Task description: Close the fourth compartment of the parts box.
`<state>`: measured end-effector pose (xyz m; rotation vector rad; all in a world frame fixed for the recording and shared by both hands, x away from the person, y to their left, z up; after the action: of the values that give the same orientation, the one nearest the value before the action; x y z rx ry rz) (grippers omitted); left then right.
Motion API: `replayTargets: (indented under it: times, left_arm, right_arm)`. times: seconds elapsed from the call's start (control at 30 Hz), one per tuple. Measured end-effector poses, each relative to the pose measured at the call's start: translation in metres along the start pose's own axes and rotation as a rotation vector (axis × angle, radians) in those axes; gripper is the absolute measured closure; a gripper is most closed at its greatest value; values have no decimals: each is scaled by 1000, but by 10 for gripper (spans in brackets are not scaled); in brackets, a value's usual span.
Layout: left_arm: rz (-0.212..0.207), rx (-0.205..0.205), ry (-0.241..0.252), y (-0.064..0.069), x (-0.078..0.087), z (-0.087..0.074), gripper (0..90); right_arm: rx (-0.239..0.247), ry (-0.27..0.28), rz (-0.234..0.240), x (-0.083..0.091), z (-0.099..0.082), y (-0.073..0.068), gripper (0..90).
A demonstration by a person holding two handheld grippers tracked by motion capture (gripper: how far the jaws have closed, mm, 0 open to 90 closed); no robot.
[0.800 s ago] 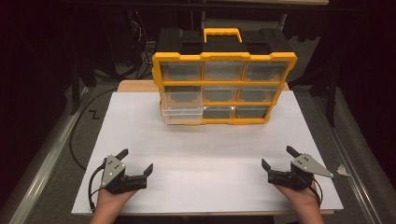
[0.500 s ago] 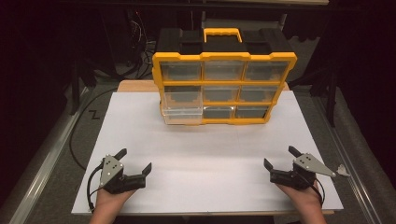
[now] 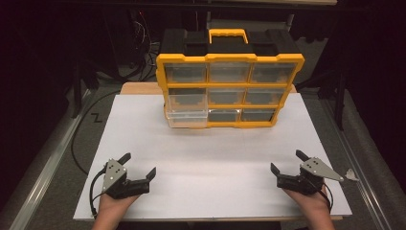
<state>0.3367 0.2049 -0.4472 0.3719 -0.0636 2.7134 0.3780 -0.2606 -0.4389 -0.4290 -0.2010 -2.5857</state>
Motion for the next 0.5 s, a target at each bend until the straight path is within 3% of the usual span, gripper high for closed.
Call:
replayTargets:
  times: [0.5]
  left_arm:
    - [-11,-2,-7,1,1,0,5]
  right_arm:
    - [0,2,-3,0,0,1,7]
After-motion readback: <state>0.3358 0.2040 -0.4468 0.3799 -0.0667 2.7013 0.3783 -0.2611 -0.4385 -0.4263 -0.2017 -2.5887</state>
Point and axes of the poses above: each handheld gripper's, and its own axes: x roughly backward along the jaws, z roughly out of its top, y roughly to its right, the point moved 7 cm from there along -x, roughly forward along the jaws, and after that the axes turned 3 degrees about z, right-handed, at the moved point
